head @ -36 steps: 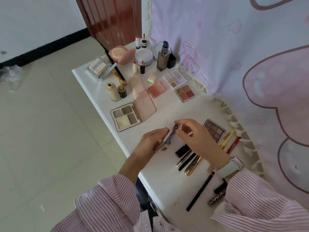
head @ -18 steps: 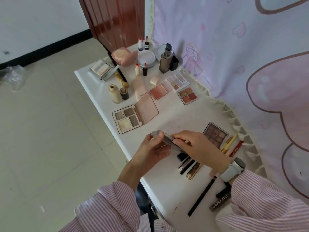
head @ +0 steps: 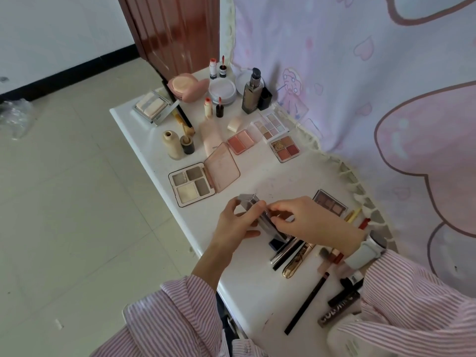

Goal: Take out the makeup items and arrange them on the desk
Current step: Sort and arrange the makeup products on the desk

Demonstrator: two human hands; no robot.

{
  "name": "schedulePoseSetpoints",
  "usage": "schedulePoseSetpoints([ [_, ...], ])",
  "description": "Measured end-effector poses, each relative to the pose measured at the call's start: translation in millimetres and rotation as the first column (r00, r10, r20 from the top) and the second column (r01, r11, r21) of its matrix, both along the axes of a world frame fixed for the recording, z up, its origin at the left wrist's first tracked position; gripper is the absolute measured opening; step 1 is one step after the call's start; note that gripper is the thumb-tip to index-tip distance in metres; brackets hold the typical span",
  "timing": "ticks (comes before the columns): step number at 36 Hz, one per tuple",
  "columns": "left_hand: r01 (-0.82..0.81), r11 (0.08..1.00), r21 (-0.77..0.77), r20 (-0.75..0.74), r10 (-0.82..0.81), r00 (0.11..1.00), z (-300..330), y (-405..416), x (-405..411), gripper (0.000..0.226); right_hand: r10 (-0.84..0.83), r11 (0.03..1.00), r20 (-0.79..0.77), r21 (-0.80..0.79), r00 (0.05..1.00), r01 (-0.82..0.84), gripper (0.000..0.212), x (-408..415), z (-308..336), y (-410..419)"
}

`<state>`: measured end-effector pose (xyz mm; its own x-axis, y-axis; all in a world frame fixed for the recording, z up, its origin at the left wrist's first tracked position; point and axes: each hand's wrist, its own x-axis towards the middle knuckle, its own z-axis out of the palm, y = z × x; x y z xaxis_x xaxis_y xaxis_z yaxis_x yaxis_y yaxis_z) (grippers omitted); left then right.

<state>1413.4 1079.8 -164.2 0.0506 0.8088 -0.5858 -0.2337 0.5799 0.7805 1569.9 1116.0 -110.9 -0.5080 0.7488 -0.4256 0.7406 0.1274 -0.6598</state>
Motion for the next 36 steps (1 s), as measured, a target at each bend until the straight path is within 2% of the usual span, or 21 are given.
schedulePoseSetpoints([
  [5, 0.042, 0.998, 0.042, -0.054, -0.04, 0.998, 2.2, 6.6, 5.4, 0.054, -0.017, 1.0, 0.007, -0.006, 1.0, 0.017, 0.024, 4.8, -0.9, 1.3],
  [15, 0.11, 0.992, 0.07, -0.084, -0.104, 0.991, 5.8, 16.6, 12.5, 0.043, -0.088, 0.995, 0.083, 0.044, 0.993, 0.084, 0.018, 16.4, -2.6, 12.3],
  [19, 0.126, 0.991, 0.049, 0.006, -0.126, 0.992, 3.7, 15.2, 12.2, 0.04, -0.108, 0.994, 0.052, 0.032, 0.993, 0.106, 0.022, 21.9, -3.4, 16.4],
  [23, 0.122, 0.991, 0.057, 0.08, -0.126, 0.989, 0.5, 15.1, 13.7, 0.036, -0.122, 0.991, 0.101, 0.065, 0.987, 0.116, 0.022, 23.6, -5.3, 19.2],
  [28, 0.136, 0.988, 0.075, 0.102, -0.143, 0.984, 0.0, 19.3, 18.6, 0.036, -0.067, 0.996, 0.139, 0.073, 0.988, 0.057, 0.04, 20.9, -7.2, 15.1],
  [30, 0.127, 0.989, 0.073, 0.139, -0.136, 0.981, 0.7, 20.4, 20.0, 0.034, -0.075, 0.995, 0.14, 0.079, 0.987, 0.064, 0.041, 22.1, -9.4, 14.8],
  [32, 0.123, 0.989, 0.086, 0.156, -0.135, 0.978, 0.1, 20.4, 21.3, 0.034, -0.067, 0.992, 0.159, 0.119, 0.985, 0.048, 0.037, 22.5, -11.0, 15.1],
  [36, 0.1, 0.99, 0.102, 0.116, -0.112, 0.987, -1.7, 20.7, 24.1, 0.041, -0.12, 0.985, 0.14, 0.143, 0.983, 0.1, 0.014, 23.5, -14.0, 16.8],
])
